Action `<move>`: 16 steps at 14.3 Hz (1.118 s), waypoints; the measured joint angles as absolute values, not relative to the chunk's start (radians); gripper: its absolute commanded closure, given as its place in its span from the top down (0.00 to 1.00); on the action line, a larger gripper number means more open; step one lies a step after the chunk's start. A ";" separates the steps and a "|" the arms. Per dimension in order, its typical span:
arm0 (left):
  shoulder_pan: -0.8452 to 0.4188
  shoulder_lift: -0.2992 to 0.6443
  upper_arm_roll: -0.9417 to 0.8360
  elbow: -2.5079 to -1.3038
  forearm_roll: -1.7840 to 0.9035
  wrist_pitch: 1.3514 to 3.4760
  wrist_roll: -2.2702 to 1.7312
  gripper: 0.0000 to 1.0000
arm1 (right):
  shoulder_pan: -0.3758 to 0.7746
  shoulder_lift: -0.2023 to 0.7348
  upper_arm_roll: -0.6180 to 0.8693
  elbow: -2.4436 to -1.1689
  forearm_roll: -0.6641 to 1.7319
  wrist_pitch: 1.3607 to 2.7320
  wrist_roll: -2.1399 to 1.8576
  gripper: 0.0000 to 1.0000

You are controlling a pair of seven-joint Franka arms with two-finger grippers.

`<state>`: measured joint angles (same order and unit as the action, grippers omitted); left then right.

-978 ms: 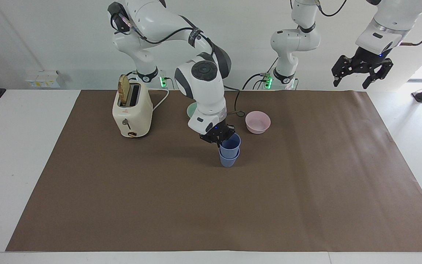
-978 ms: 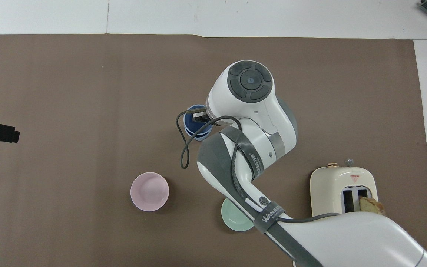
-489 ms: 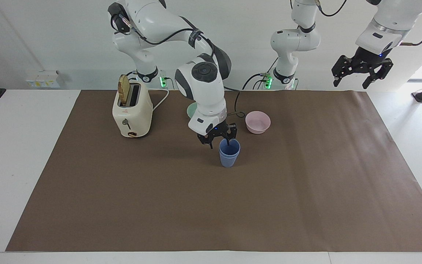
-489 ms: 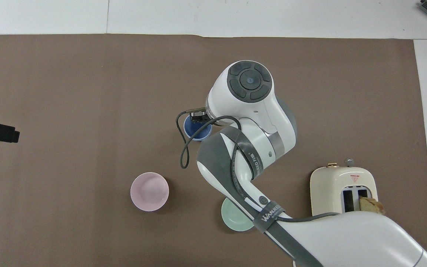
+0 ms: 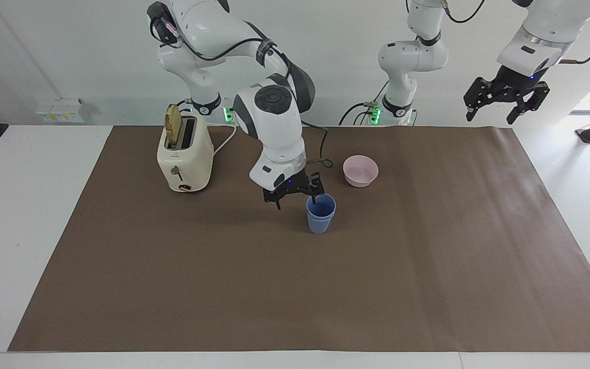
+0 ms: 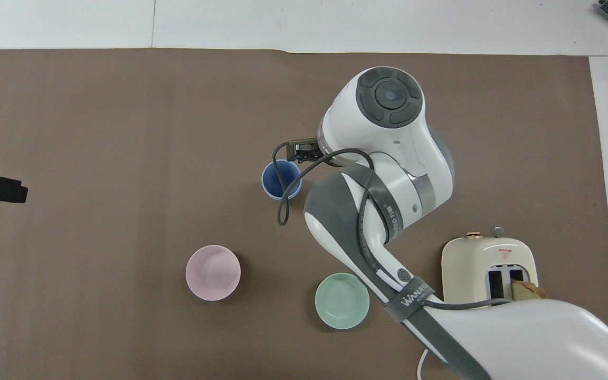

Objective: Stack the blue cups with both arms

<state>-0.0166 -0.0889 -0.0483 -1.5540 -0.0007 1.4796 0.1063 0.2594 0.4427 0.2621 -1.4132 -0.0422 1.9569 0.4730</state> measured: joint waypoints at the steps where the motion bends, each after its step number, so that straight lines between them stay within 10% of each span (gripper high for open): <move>1: -0.017 -0.089 -0.048 -1.554 -0.001 1.480 0.106 1.00 | 0.236 0.424 0.262 -1.410 -0.043 1.936 0.467 1.00; 16: -0.017 -0.089 -0.048 -1.554 -0.001 1.480 0.106 1.00 | -0.077 0.142 0.256 -1.400 -0.106 1.570 0.161 1.00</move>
